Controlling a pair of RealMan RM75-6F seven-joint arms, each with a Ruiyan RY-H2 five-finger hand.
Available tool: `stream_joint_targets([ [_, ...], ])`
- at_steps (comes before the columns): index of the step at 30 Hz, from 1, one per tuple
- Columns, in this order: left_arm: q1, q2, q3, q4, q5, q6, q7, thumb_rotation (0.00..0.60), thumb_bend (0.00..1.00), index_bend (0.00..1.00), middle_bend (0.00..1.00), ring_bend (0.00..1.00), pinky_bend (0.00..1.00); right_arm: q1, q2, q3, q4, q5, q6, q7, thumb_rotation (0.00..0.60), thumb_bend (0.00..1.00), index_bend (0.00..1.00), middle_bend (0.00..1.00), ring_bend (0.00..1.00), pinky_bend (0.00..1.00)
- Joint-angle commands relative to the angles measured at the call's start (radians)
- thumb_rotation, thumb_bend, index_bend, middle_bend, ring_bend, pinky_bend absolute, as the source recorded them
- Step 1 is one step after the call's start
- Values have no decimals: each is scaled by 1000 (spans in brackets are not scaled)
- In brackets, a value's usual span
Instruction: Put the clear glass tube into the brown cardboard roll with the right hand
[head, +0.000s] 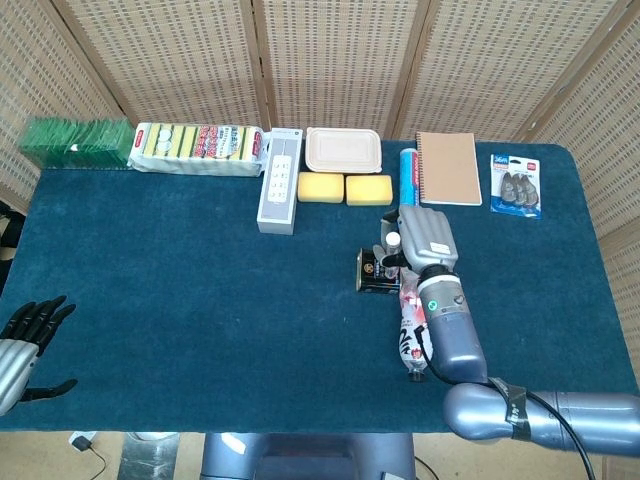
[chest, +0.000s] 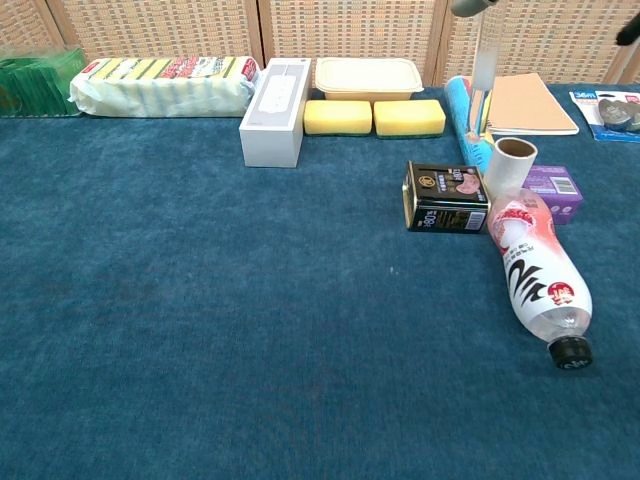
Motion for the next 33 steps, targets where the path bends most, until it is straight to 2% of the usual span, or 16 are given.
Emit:
stream_joint_targets([
  [1,-5,1,-4,-2,-9,-10,-1,539,82,22,0,0,0,19,-10,-3,39,14,-8,-10,600,489,835,1000,1000,942],
  [8,-12,2,-10,-10,-31,-30,5,542,83,22,0,0,0,22,12,-14,100,16,-46,-6,600,488,835,1000,1000,942],
  [20,-18,-7,-10,-36,-41,-54,60,544,82,22,0,0,0,-14,64,-45,133,3,-113,37,600,488,835,1000,1000,942],
  [33,-14,-8,-14,-42,-50,-45,66,539,83,22,0,0,0,-18,60,-74,175,-15,-158,81,600,488,835,1000,1000,942],
])
